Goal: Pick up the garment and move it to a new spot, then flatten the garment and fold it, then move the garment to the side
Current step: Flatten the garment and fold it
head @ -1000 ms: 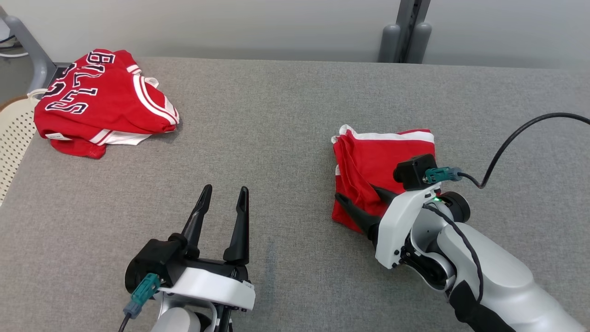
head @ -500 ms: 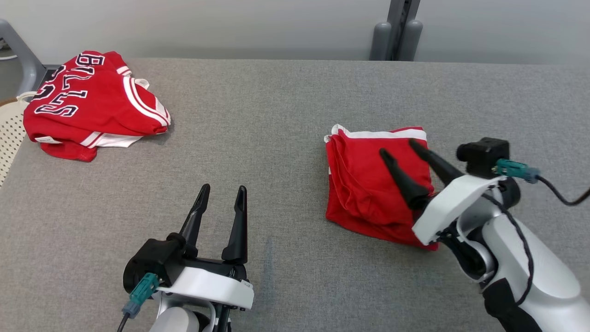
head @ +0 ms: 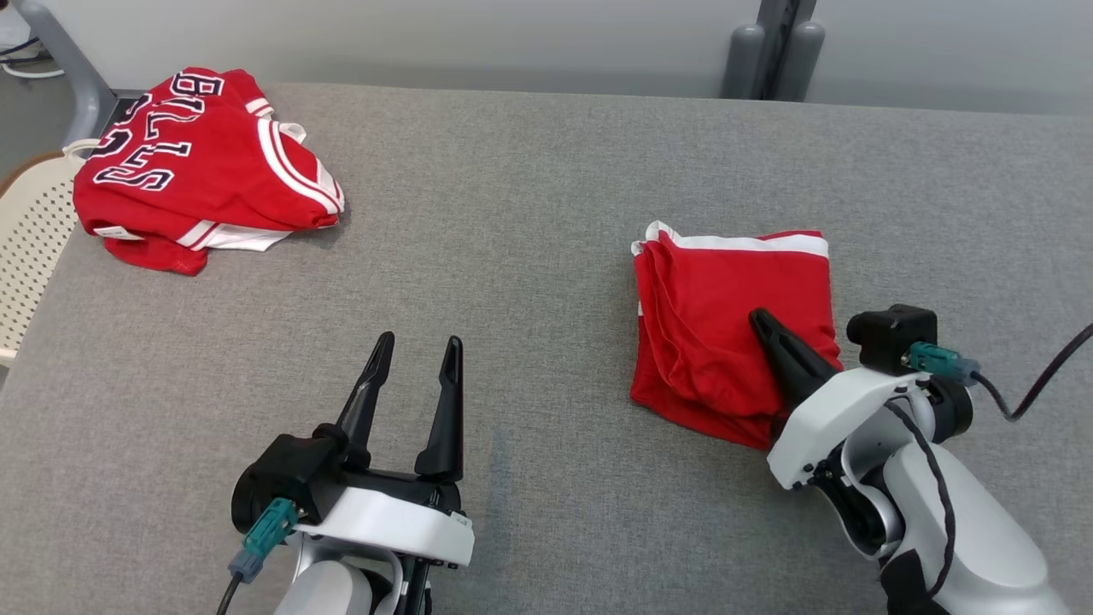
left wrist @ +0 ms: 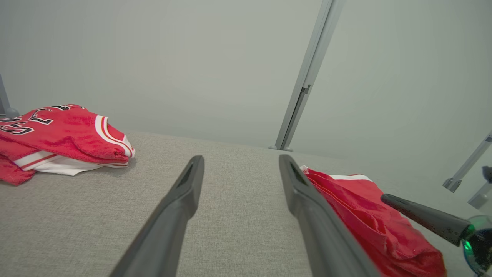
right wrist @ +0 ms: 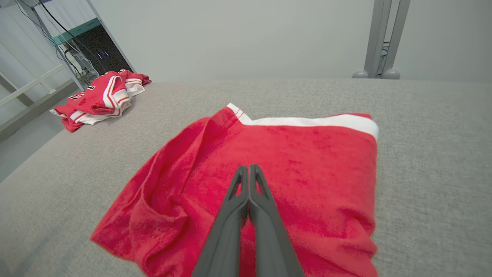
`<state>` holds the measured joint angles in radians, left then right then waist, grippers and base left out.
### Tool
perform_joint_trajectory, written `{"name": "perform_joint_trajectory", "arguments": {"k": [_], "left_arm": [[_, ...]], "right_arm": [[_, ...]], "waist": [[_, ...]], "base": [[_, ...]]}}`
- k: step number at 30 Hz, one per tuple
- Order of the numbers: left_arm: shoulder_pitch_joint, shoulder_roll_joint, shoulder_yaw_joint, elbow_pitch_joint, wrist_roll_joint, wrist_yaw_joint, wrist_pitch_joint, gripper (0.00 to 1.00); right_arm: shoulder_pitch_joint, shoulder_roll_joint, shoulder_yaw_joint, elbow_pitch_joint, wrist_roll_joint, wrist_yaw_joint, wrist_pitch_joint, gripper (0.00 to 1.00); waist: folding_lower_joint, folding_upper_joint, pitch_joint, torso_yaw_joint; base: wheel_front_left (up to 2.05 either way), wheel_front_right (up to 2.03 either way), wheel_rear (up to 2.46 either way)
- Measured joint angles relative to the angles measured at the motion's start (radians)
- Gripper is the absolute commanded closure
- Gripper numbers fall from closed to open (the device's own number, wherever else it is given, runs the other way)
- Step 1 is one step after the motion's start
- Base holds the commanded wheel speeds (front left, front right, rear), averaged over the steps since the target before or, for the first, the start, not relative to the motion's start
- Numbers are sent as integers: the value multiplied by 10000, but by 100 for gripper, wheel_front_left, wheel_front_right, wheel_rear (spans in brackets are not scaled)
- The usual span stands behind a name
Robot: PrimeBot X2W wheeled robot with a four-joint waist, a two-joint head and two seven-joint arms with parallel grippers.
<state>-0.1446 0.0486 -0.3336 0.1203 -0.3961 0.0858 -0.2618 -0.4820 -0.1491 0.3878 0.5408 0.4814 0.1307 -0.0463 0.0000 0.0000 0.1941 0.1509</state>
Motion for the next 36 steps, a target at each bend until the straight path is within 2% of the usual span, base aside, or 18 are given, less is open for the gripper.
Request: {"name": "perform_joint_trajectory", "arguments": {"k": [10, 17, 28, 36], "left_arm": [[-74, 4, 29, 15, -2, -2, 0, 0], [-74, 2, -35, 6, -2, 0, 0, 0], [-39, 2, -17, 15, 12, 2, 0, 0], [94, 0, 35, 125, 92, -25, 0, 0]], "right_arm": [[-125, 663, 577, 1421, 63, 0, -454, 100], [-507, 922, 1476, 1893, 481, 0, -690, 100], [-632, 1005, 2980, 2399, 945, 0, -922, 100], [-974, 1011, 3308, 2006, 1375, 0, -1595, 100]], "waist": [[0, 0, 160, 400], [0, 0, 130, 546], [0, 0, 13, 582], [0, 0, -234, 290]], "base": [[0, 0, 0], [0, 0, 0], [0, 0, 0], [0, 0, 0]]}}
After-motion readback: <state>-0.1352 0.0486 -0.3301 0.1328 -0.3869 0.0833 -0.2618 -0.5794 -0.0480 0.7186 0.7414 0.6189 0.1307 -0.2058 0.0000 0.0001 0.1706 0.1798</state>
